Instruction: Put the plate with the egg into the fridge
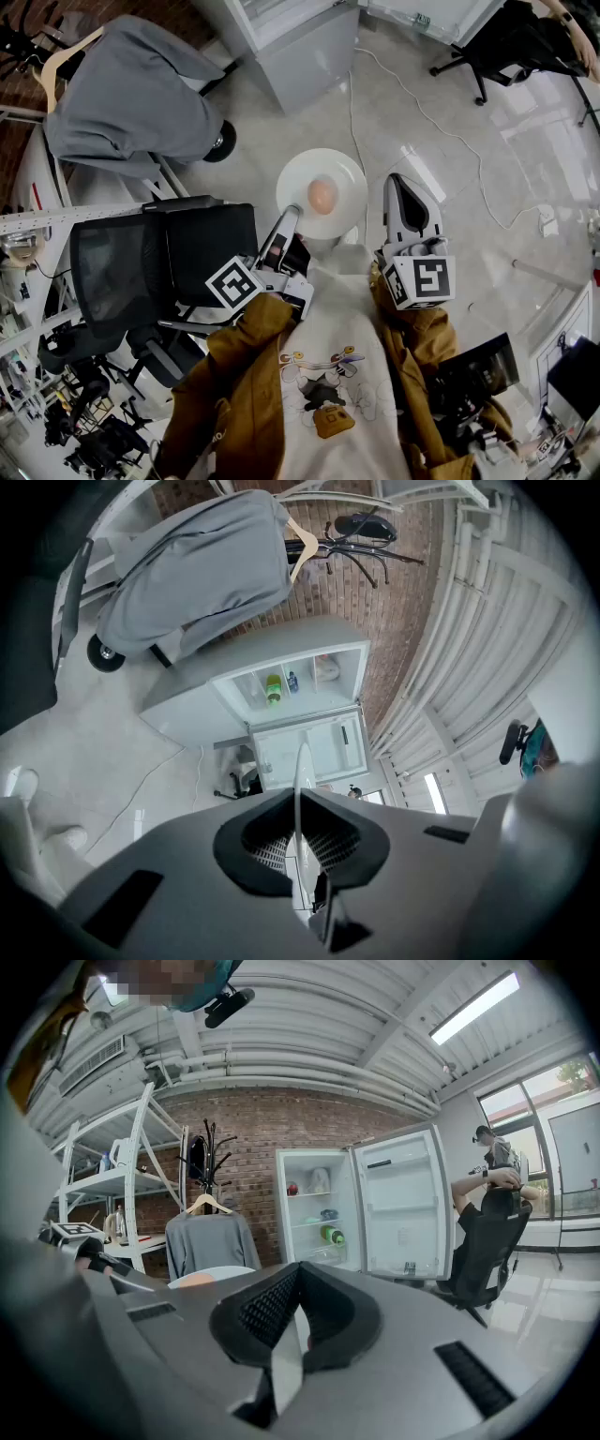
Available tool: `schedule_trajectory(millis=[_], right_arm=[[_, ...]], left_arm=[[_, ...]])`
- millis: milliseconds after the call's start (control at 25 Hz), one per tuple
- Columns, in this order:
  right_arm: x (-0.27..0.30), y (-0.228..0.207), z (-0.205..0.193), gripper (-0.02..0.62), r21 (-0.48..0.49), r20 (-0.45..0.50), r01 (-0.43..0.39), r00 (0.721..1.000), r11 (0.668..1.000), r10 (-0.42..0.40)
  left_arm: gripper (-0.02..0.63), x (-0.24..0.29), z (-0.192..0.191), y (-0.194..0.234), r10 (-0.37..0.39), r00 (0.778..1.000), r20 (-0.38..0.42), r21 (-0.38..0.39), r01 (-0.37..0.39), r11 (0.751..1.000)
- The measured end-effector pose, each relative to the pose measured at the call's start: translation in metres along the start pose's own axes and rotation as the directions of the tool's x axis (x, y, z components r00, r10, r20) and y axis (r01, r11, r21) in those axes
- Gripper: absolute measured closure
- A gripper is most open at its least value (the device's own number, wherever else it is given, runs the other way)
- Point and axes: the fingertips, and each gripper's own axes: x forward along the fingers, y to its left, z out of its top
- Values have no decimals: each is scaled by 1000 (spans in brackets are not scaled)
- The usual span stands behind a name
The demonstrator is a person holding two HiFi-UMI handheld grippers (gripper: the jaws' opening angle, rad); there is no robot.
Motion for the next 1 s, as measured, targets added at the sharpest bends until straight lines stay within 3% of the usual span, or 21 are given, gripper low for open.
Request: schedule_trajectory(millis=[320,600,1000], right_arm=[[-1,-1,-1,589,11,-8,16,1000,1000,-16],[-6,-32,4,589,27,21,-5,1000,1000,5],[-12,-82,-2,589,25,24,-43,999,999,43]], left_arm=[[588,0,1,0,16,1000,-23,1,-16,1000],[588,28,-15,-8,11,1000,-17,12,-11,1000],[588,47,-33,-6,13,996,86,-36,-10,999]])
